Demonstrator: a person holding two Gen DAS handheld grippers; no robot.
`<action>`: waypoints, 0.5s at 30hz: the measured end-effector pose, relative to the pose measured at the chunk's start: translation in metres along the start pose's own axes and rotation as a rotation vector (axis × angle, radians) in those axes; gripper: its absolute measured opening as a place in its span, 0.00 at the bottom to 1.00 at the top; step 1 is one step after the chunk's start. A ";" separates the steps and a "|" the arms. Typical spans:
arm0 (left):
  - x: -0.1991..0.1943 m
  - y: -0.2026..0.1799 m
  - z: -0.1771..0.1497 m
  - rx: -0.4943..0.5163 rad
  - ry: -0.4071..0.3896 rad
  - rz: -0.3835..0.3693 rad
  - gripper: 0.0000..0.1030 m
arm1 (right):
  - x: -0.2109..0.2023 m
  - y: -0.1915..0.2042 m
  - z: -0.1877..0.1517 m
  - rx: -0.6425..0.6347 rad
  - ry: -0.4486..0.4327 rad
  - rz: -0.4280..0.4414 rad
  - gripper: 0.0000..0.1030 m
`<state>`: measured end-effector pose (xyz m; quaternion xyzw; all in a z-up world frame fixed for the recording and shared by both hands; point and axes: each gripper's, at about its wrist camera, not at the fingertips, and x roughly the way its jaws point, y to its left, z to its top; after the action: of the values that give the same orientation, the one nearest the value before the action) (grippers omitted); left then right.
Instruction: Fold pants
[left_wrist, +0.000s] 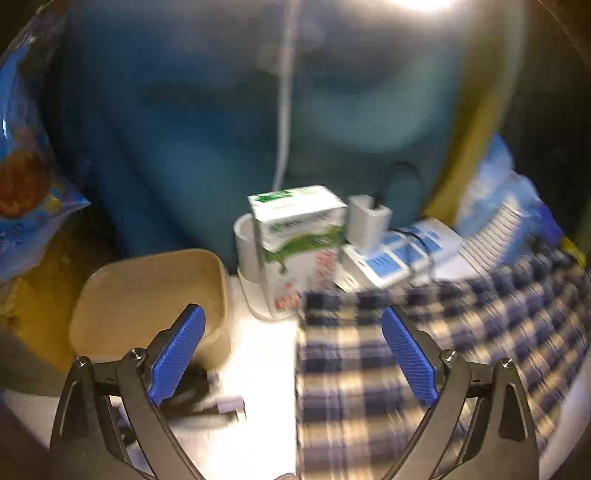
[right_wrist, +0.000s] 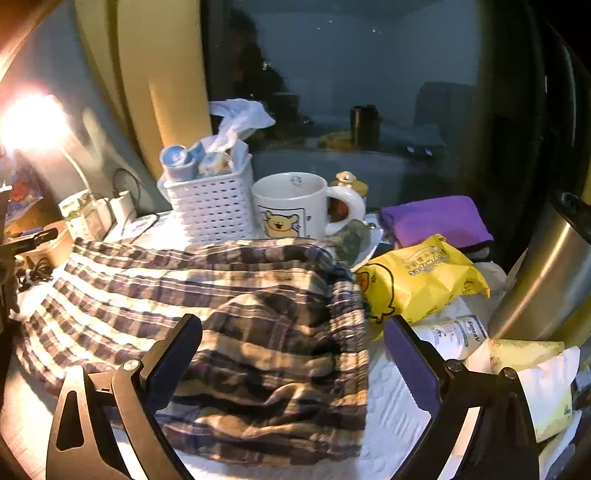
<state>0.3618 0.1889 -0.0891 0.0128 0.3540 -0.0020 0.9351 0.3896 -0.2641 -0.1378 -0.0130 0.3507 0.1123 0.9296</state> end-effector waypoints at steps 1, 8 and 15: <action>-0.009 -0.008 -0.005 0.003 0.003 -0.021 0.93 | -0.003 0.002 -0.001 0.000 -0.002 0.008 0.96; -0.061 -0.057 -0.055 0.024 0.034 -0.160 0.93 | -0.015 0.008 -0.011 0.003 0.003 0.024 0.96; -0.078 -0.127 -0.099 0.108 0.070 -0.247 0.93 | -0.027 0.001 -0.029 0.023 0.029 0.023 0.96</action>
<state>0.2366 0.0641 -0.1143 0.0196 0.3847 -0.1358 0.9128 0.3504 -0.2717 -0.1418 0.0003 0.3654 0.1187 0.9232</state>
